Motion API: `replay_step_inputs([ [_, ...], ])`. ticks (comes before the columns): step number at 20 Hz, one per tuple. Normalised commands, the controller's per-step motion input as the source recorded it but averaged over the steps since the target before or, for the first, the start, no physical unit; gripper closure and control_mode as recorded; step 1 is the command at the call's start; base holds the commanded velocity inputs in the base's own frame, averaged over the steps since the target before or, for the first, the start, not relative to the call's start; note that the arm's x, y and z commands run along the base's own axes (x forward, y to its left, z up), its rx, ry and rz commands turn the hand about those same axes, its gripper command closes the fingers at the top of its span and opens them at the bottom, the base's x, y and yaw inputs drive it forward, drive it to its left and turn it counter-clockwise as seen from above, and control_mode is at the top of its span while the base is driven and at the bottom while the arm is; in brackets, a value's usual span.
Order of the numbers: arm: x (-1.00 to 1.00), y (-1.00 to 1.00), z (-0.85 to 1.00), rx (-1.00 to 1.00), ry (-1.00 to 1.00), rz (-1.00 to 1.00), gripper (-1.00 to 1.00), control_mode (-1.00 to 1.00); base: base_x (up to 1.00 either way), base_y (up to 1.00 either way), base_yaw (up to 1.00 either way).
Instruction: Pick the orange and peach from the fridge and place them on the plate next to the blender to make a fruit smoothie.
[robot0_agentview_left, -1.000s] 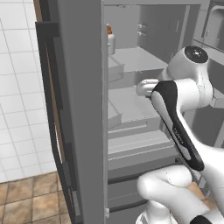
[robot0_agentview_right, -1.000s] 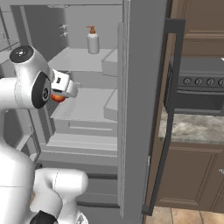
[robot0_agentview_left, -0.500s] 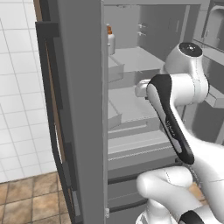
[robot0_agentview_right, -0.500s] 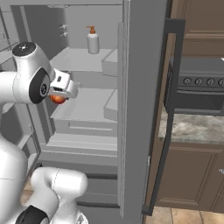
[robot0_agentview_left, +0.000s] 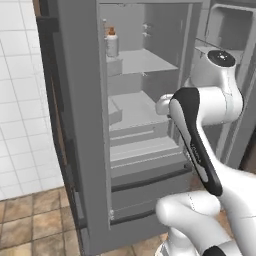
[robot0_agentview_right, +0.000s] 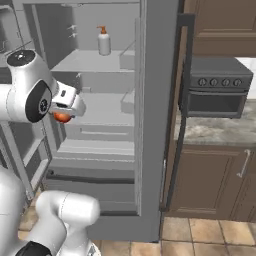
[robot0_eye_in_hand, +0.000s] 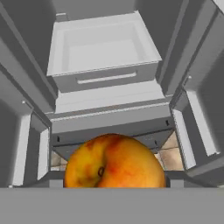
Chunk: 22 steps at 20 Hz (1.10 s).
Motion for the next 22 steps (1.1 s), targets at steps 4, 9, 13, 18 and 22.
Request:
replay_step_inputs([
  [4,0.00,0.00,0.00,0.00,0.00,0.00,1.00,1.00,-1.00,-0.01,-0.50],
  [9,0.00,0.00,0.00,0.00,0.00,0.00,1.00,1.00,-0.36,-0.05,-0.81],
  [13,0.00,0.00,0.00,0.00,0.00,0.00,1.00,1.00,0.00,-0.21,-0.89],
  [18,0.00,0.00,0.00,0.00,0.00,0.00,1.00,1.00,0.00,-0.58,-0.81],
  [22,0.00,0.00,0.00,0.00,0.00,0.00,1.00,1.00,0.00,-0.77,-0.75],
])
